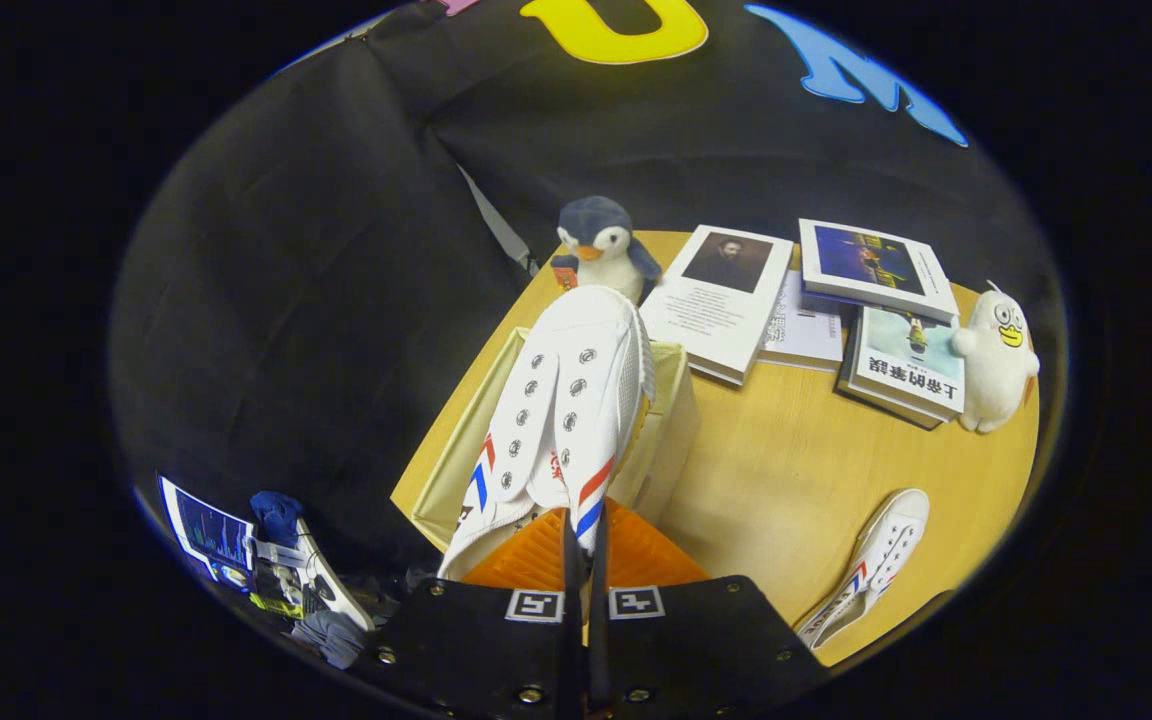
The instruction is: Open the storage box then place both shoes into the box .Put the left shoe in first, then the right shoe, with the right side of both shoes facing outward in a uniform manner.
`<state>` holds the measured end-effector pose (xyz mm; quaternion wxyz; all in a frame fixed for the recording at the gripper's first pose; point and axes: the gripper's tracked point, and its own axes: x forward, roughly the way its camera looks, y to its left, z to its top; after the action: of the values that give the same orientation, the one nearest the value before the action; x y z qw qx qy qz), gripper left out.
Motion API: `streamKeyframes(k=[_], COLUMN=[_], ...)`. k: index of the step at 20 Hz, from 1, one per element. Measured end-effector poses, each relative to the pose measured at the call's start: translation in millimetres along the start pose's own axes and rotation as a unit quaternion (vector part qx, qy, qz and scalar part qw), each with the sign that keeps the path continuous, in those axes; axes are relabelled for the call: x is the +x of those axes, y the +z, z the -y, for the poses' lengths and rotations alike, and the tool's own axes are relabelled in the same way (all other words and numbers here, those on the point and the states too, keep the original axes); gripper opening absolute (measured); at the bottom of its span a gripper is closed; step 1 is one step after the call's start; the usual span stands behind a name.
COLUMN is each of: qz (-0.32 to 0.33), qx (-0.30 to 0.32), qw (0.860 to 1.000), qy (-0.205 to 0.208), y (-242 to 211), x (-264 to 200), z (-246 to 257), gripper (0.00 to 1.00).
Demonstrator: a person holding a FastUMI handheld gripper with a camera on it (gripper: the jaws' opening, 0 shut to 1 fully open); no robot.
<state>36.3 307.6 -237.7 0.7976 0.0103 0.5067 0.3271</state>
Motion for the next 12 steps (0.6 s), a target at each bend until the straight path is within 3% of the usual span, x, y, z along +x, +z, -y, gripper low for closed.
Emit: streamKeyframes(k=[12], qz=[-0.052], qx=[-0.039], qw=[0.998], qy=[0.013], y=[1], x=[69], z=[-38], gripper=[0.02])
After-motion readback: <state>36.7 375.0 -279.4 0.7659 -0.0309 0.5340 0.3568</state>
